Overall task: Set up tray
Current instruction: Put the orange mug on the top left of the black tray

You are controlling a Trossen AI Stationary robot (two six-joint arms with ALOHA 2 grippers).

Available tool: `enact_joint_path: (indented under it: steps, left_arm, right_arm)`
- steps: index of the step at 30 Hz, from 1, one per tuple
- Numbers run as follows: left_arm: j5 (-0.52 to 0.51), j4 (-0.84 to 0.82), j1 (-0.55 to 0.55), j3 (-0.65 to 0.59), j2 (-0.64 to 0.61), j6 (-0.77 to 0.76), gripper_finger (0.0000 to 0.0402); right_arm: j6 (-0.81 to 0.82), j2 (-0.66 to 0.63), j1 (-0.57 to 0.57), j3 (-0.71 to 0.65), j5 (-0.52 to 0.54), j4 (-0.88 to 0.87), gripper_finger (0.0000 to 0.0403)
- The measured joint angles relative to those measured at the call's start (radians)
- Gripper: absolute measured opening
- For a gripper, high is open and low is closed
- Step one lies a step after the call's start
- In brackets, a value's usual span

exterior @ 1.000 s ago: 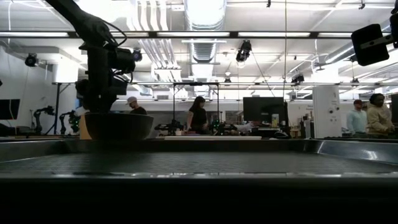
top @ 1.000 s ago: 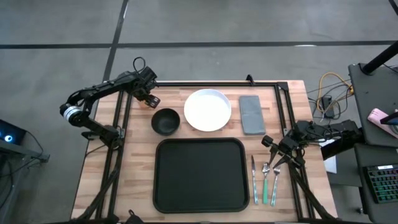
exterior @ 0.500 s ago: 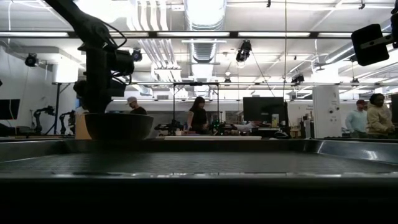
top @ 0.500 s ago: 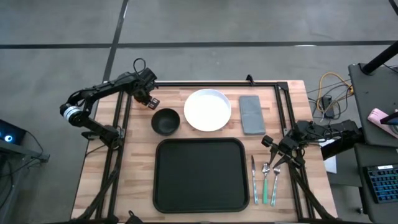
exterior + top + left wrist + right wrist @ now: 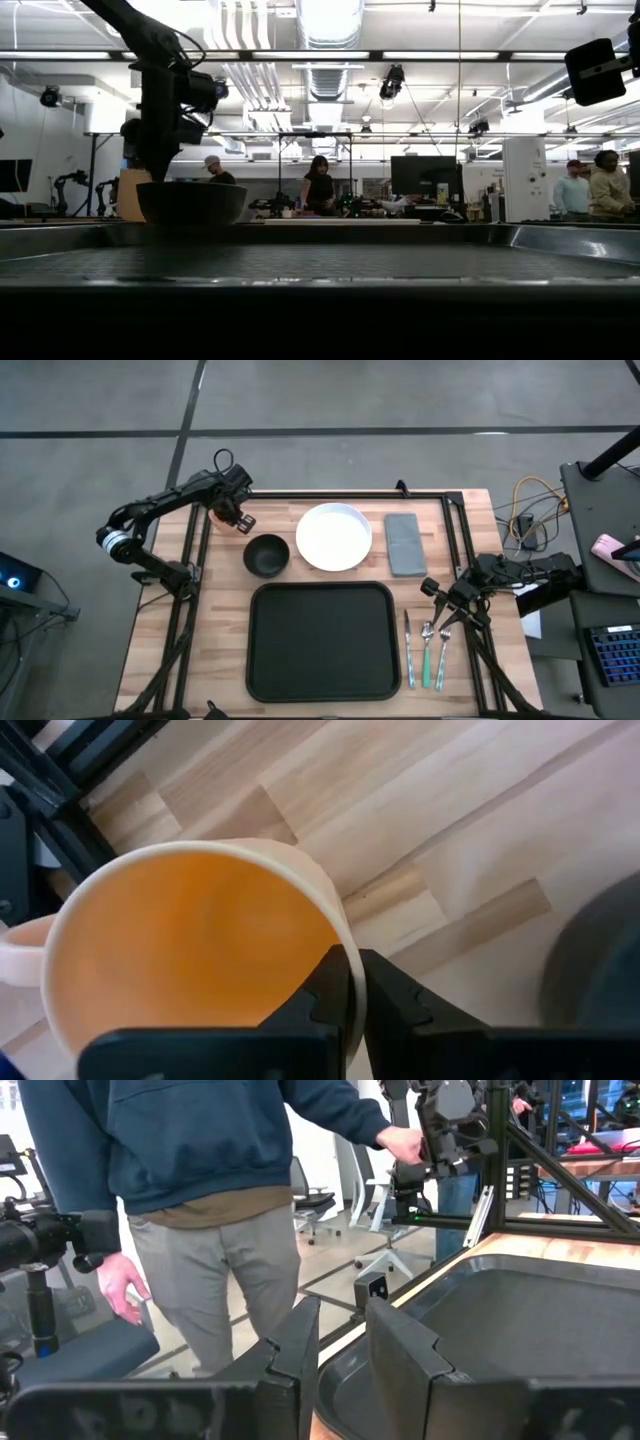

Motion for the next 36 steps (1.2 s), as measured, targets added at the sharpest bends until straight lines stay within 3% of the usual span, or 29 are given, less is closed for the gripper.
enact_joint_path:
  steps: [7,19,26,36]
  left_arm:
    - [0.0,-0.084,-0.087,0.138,-0.003,-0.001,0.0001]
    - [0.0,-0.23,-0.414,0.417,-0.004,-0.18,0.0]
    - [0.0,-0.244,-0.636,0.438,-0.004,-0.335,0.0]
    - [-0.047,-0.244,-0.952,0.431,-0.002,-0.682,0.0]
  right_arm:
    - [0.0,0.0,0.0,0.0,0.0,0.0,0.0069]
    - [0.0,0.0,0.0,0.0,0.0,0.0,0.0082]
    - [0.0,0.0,0.0,0.0,0.0,0.0,0.0075]
    - [0.0,0.0,0.0,0.0,0.0,0.0,0.0073]
